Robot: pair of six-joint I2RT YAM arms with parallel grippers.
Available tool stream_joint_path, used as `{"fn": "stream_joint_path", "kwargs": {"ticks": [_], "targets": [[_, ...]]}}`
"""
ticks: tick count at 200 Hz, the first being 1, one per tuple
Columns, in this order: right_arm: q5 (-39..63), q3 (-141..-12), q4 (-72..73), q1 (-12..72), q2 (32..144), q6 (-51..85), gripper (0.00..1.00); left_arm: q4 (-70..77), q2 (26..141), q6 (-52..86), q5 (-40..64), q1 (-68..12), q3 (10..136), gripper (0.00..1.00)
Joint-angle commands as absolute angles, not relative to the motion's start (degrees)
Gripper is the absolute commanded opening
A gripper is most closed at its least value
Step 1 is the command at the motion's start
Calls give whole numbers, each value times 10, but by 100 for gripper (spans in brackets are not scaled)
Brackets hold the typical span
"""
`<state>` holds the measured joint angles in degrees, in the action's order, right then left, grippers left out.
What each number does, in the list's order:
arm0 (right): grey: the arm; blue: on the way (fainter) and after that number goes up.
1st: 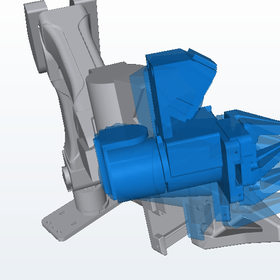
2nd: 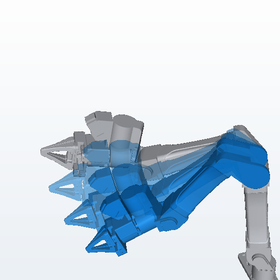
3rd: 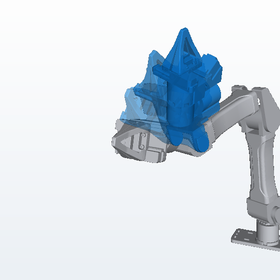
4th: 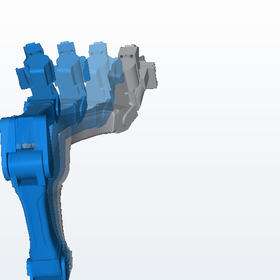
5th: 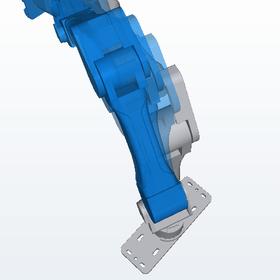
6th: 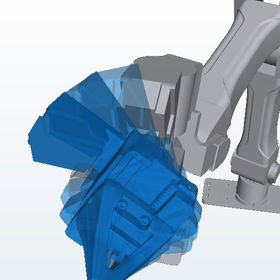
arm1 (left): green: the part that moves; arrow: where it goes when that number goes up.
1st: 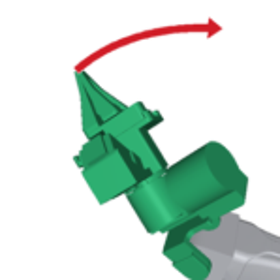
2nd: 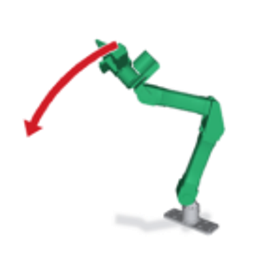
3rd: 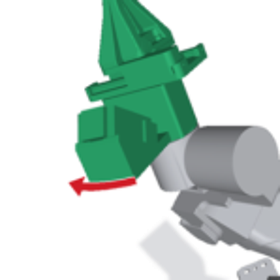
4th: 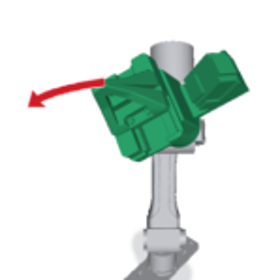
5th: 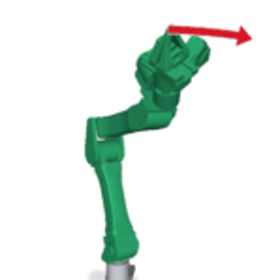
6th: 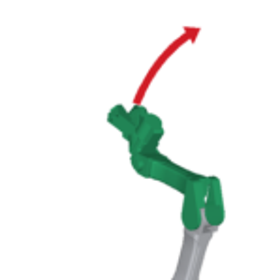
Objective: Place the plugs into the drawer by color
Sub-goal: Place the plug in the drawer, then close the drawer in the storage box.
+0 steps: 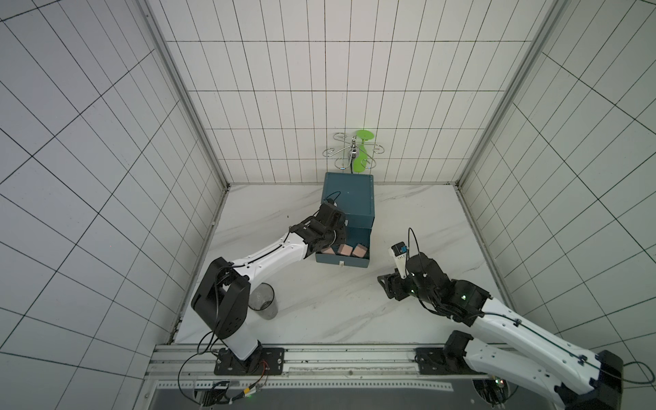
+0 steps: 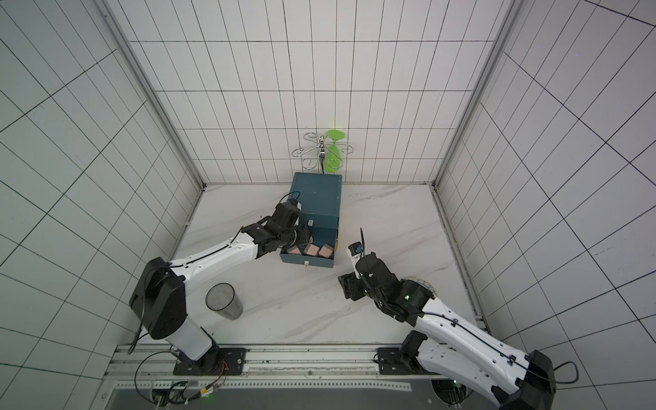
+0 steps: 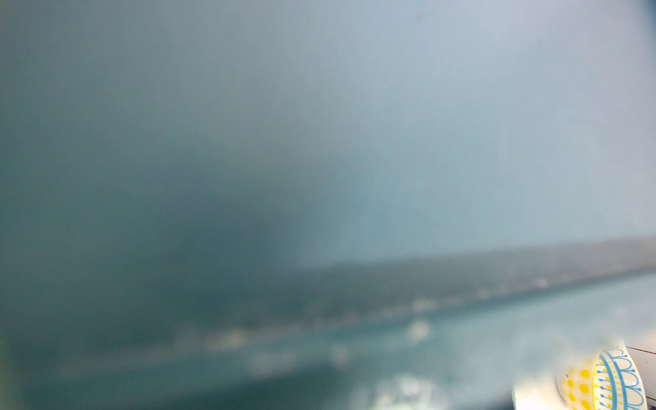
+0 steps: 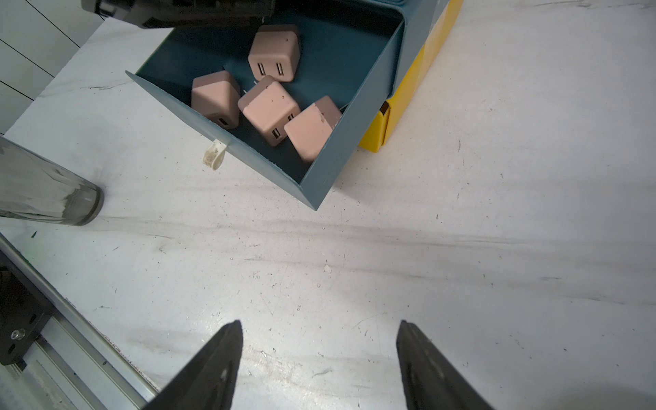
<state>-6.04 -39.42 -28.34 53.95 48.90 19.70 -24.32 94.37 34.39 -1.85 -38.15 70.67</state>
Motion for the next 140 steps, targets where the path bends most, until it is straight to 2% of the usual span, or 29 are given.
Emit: {"fn": "stream_joint_path", "kwargs": {"ticks": [1,50,84,94,124,135,140], "targets": [[-62,-392,-276,535,493,191,73,-294,960,361,-6,-379,685,40],[-59,-399,-275,535,507,193,73,-293,902,349,20,-379,699,42],[30,-429,-263,547,508,236,69,-293,838,302,30,-378,750,39],[20,-433,-253,568,504,249,68,-282,823,282,22,-370,757,44],[-5,-460,-232,612,551,244,70,-290,804,276,46,-303,781,50],[-12,-476,-228,613,586,232,69,-282,809,275,38,-277,783,61],[-10,-483,-223,613,602,227,69,-280,817,272,36,-263,787,63]]}}
